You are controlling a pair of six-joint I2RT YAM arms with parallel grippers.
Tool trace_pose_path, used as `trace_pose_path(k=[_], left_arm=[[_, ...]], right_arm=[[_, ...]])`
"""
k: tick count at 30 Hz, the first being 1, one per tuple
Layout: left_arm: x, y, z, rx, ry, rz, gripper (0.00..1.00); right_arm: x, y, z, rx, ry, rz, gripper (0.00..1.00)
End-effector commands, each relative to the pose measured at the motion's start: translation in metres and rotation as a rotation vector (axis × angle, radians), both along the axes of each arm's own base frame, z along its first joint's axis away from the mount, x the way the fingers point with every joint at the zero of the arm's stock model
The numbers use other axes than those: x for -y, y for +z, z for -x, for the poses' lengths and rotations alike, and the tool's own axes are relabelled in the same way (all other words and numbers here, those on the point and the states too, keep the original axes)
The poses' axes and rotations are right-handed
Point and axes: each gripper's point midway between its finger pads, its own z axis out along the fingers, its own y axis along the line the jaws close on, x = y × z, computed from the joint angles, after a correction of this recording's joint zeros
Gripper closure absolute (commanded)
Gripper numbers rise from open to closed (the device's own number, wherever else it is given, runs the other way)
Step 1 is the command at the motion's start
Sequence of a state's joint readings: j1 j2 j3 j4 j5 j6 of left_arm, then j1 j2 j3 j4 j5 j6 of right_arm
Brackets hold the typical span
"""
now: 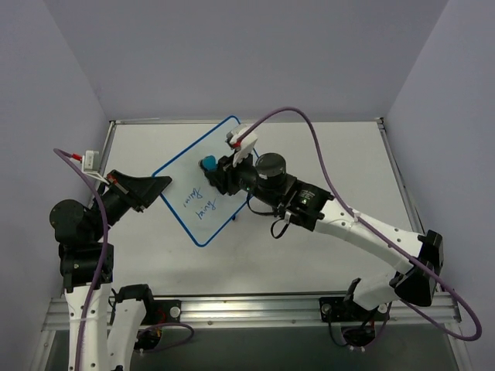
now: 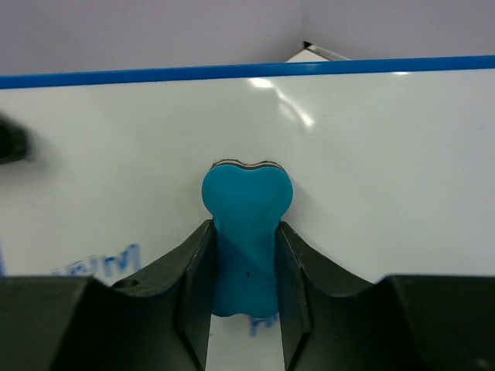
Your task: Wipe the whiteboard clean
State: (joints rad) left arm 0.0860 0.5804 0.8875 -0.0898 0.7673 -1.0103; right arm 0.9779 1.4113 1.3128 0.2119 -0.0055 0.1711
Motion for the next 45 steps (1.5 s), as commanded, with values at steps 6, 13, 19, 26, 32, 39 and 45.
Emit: trace_pose_path(k=[6,13,19,26,32,39,45], left_arm=[[0.026,0.076,0.07,0.325,-0.215,0.003,0.98],[0.029,0.079,0.08,0.354,-0.246,-0.015,0.98],[0.031,0.085,0.09,0.392,-0.272,-0.014,0.98],[0.025,0.085,0.076,0.358,-0.212,0.032,0.98],[0.024,0.084,0.07,0.342,-0.204,0.054,0.98],[0.024,0.086,0.073,0.346,-0.21,0.055,0.98],[0.027,0.09,0.082,0.366,-0.233,0.046,0.98]], right_arm=[[-0.032,-0.024,0.044,-0.017,0.06,0.085,1.0],[0.044,-0.048,-0.045,-0.071,-0.206,0.16,1.0],[0.1,-0.066,-0.074,-0.113,-0.319,0.154,1.0],[0.064,-0.06,-0.031,-0.096,-0.194,0.079,1.0],[0.004,-0.042,0.037,-0.054,-0.022,0.015,1.0],[-0.001,-0.045,0.043,-0.032,-0.064,0.029,1.0],[0.075,-0.078,-0.036,-0.106,-0.285,0.069,1.0]])
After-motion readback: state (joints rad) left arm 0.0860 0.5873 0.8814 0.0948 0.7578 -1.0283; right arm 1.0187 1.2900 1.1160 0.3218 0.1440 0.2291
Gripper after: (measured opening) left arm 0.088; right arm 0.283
